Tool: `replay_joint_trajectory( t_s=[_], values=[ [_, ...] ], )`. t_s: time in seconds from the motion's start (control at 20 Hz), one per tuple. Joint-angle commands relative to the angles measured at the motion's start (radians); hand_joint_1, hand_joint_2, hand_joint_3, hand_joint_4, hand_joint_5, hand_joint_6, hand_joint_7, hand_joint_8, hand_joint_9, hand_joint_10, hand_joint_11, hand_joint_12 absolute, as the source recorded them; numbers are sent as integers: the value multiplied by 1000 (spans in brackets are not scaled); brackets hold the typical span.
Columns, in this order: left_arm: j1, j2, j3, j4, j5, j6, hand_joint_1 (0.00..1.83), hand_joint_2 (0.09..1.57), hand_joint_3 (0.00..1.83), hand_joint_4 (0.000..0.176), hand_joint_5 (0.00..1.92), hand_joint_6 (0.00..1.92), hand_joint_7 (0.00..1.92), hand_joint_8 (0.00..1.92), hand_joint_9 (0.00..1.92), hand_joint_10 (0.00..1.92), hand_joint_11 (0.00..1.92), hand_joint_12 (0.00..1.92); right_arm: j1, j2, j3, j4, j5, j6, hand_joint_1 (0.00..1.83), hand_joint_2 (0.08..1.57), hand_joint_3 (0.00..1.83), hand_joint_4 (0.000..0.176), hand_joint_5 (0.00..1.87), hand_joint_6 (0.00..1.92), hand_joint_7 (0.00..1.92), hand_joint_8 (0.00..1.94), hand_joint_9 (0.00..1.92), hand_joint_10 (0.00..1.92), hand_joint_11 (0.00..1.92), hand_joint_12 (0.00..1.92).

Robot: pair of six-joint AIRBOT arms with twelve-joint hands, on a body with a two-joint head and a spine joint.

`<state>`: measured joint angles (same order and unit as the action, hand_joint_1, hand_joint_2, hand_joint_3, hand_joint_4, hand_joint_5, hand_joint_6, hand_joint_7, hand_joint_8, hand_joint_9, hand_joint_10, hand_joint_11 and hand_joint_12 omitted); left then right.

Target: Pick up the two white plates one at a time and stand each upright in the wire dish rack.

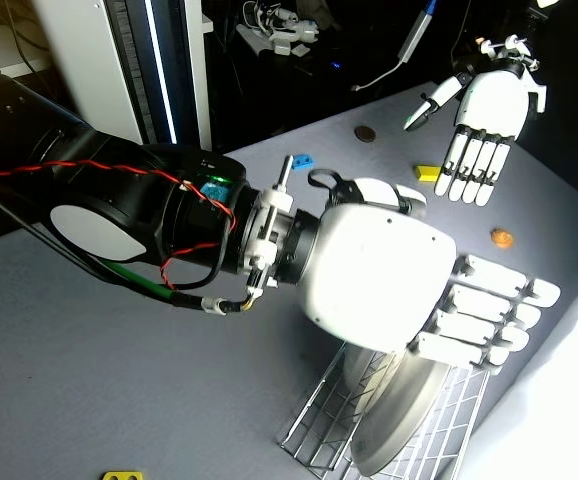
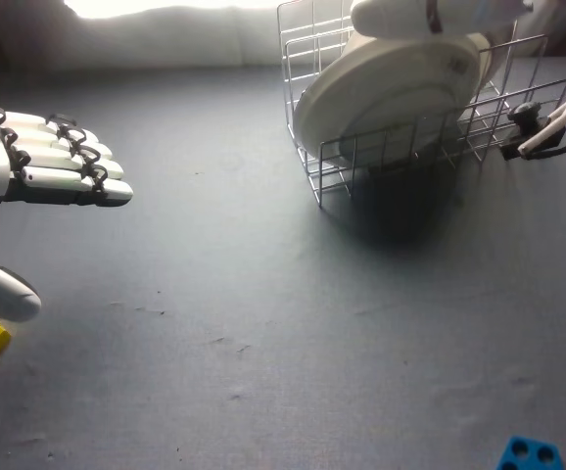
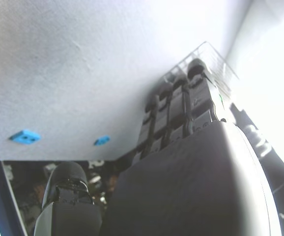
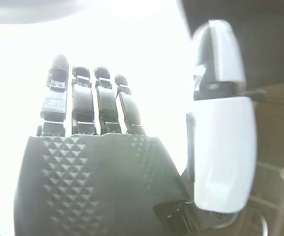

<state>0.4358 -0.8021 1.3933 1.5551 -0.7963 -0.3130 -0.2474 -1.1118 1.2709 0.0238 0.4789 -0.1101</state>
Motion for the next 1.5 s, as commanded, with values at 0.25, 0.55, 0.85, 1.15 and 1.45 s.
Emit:
replay_joint_trajectory(
  t_s=[0.25,0.55,0.85,1.15,1.45],
  values=[
    [-14,9,-16,-53,-25,22,0,1058,0,0,2,0,0,0,0,0,0,0,4,28,1,-170,269,-36,742,774,0,0,0,0,0,0,0,0,0,0],
    [-16,16,-51,-34,-43,79,0,1044,0,0,0,0,0,0,0,0,0,0,10,74,1,-431,368,-173,609,764,0,0,0,0,0,0,0,0,0,0],
    [-51,28,-108,-10,-69,121,0,989,0,0,0,0,0,0,0,0,0,0,12,138,1,-460,337,-268,784,829,0,0,0,0,0,0,0,0,0,0],
    [-96,50,-180,73,-84,133,0,1034,8,0,91,6,145,15,144,14,0,355,-10,200,1,-575,407,-335,862,882,16,0,0,0,0,0,0,0,0,0],
    [-91,63,-207,110,-90,151,563,1076,3,0,563,174,674,313,533,645,194,1404,-48,277,-25,-641,468,-335,1019,1000,18,0,378,97,403,68,353,105,0,970]
  ],
)
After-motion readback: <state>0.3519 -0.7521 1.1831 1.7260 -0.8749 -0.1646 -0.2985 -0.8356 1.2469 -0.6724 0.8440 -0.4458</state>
